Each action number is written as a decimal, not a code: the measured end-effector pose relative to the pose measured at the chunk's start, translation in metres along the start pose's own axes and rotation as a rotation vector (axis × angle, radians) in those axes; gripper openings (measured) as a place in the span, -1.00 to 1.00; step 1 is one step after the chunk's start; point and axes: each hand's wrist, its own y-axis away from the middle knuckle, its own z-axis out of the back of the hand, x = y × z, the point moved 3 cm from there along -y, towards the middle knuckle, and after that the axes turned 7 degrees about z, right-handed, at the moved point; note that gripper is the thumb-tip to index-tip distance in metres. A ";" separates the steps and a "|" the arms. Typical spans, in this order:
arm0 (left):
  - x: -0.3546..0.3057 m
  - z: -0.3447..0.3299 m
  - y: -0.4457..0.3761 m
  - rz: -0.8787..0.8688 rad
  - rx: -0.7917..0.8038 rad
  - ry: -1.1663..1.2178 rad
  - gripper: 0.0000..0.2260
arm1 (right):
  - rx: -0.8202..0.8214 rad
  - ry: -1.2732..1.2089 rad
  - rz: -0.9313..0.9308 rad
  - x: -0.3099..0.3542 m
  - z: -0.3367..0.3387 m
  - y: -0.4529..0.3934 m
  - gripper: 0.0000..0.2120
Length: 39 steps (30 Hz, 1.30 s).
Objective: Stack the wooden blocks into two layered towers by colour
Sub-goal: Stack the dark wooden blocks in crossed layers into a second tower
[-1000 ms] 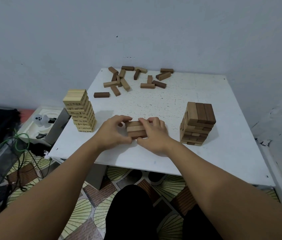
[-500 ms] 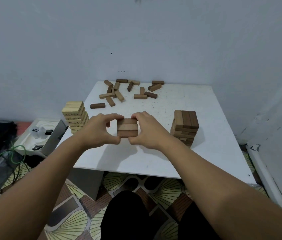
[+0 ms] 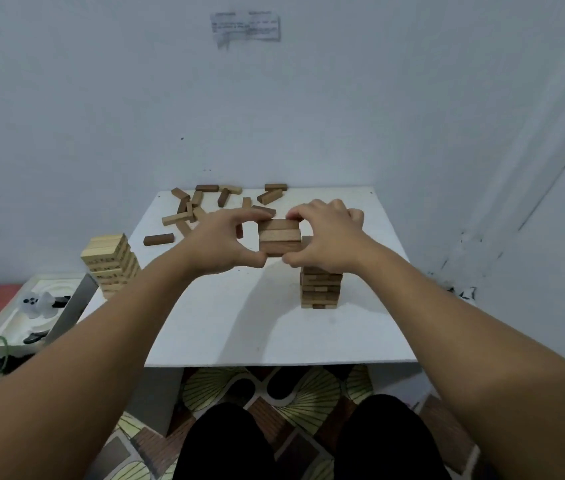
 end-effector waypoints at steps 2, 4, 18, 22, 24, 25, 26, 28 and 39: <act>-0.010 -0.011 -0.012 -0.010 0.028 0.014 -0.48 | 0.000 -0.036 -0.040 -0.017 0.008 0.007 -0.42; -0.016 -0.022 -0.021 -0.010 0.049 0.035 -0.45 | 0.010 -0.062 -0.070 -0.031 0.014 0.014 -0.41; -0.037 -0.049 -0.037 0.032 0.158 0.115 -0.42 | 0.123 -0.253 -0.151 -0.077 0.020 0.025 -0.41; -0.034 -0.054 -0.038 0.052 0.165 0.137 -0.45 | 0.142 -0.241 -0.152 -0.079 0.017 0.025 -0.41; -0.032 -0.055 -0.038 0.058 0.171 0.142 -0.44 | 0.154 -0.261 -0.164 -0.080 0.016 0.025 -0.42; -0.031 -0.055 -0.038 0.063 0.172 0.143 -0.43 | 0.160 -0.275 -0.170 -0.081 0.015 0.025 -0.42; -0.030 -0.055 -0.038 0.069 0.177 0.146 -0.42 | 0.164 -0.285 -0.175 -0.082 0.014 0.025 -0.42; -0.028 -0.056 -0.038 0.080 0.194 0.163 -0.35 | 0.172 -0.301 -0.182 -0.084 0.011 0.025 -0.41; -0.014 -0.057 -0.033 0.127 0.170 0.267 -0.35 | 0.135 -0.524 -0.234 -0.094 -0.002 0.032 -0.09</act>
